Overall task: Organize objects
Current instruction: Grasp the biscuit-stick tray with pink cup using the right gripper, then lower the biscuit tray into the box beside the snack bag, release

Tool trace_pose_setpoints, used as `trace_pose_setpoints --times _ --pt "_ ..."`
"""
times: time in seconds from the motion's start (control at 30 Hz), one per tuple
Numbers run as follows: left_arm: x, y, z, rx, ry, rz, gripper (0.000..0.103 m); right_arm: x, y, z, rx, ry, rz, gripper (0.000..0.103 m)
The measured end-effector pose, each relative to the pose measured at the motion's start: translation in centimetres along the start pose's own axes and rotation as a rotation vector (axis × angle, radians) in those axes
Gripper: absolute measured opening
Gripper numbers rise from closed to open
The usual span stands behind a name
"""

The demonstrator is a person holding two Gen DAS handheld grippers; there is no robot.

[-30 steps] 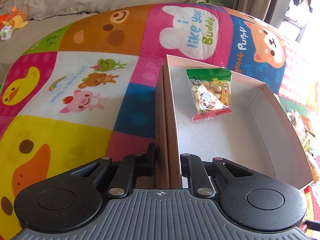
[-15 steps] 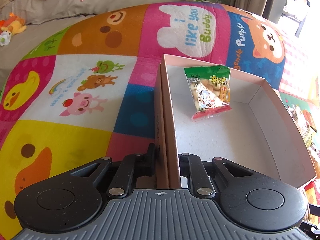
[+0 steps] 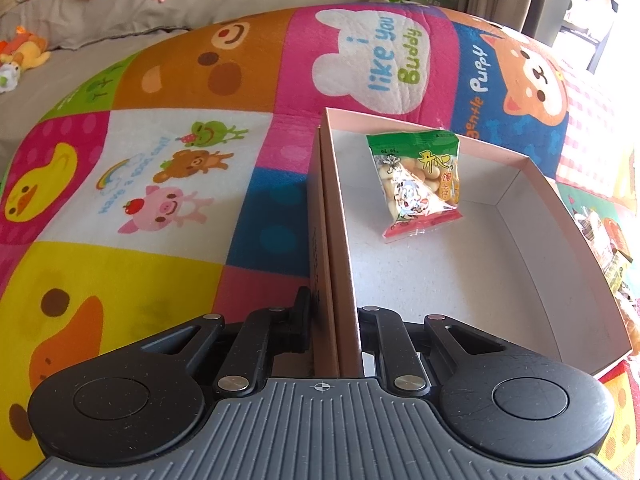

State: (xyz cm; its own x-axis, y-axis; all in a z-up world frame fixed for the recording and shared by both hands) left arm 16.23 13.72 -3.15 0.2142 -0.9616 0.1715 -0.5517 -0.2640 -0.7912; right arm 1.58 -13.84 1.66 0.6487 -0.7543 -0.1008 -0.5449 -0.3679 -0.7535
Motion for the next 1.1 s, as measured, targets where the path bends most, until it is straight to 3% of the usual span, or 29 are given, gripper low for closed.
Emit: trace_pose_setpoints --times 0.17,0.37,0.57,0.67,0.73,0.77,0.8,0.83,0.97,1.1 --pt "0.1 0.0 0.0 0.002 0.002 0.003 0.015 -0.9 -4.4 -2.7 0.111 -0.031 -0.001 0.032" --pt "0.1 0.0 0.0 0.003 0.007 0.002 0.015 -0.8 -12.0 -3.7 0.254 -0.033 -0.019 0.031" --pt "-0.1 0.0 0.0 0.004 0.016 -0.002 0.016 -1.2 -16.1 -0.6 0.209 -0.051 -0.036 0.031" --pt "-0.1 0.0 0.1 0.003 0.015 0.000 0.016 -1.6 -17.4 2.6 0.159 -0.057 -0.015 0.031" --pt "-0.1 0.0 0.0 0.001 0.016 -0.001 0.016 -2.2 -19.3 5.5 0.186 -0.050 -0.025 0.032" --pt "-0.1 0.0 0.0 -0.001 0.017 -0.003 0.016 -2.2 -20.4 7.0 0.205 -0.032 -0.030 0.036" --pt "-0.1 0.0 0.1 -0.004 0.017 -0.005 0.016 -2.1 -21.4 8.7 0.213 -0.014 -0.018 0.050" --pt "-0.1 0.0 0.0 -0.005 0.018 -0.005 0.016 -1.8 -22.2 10.0 0.215 -0.013 0.016 0.056" --pt "-0.1 0.1 0.0 -0.003 0.019 -0.001 0.016 0.1 -22.9 10.7 0.220 -0.097 0.165 0.056" --pt "-0.1 0.1 0.0 0.003 0.013 0.003 0.016 2.9 -20.7 8.1 0.259 -0.016 0.135 0.065"
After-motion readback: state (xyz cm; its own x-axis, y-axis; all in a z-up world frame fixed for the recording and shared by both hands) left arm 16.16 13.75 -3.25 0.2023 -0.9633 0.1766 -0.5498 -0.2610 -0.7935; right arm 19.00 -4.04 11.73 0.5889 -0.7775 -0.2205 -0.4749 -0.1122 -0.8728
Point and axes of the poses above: each gripper's, at about its wrist camera, not at the fingertips, and z roughly the way its jaws point, x to its right, y to its underside, the point moved 8 cm from there along z, roughly the way its jaws point, and after that the axes turned 13 degrees about x, right-handed, at the moved point
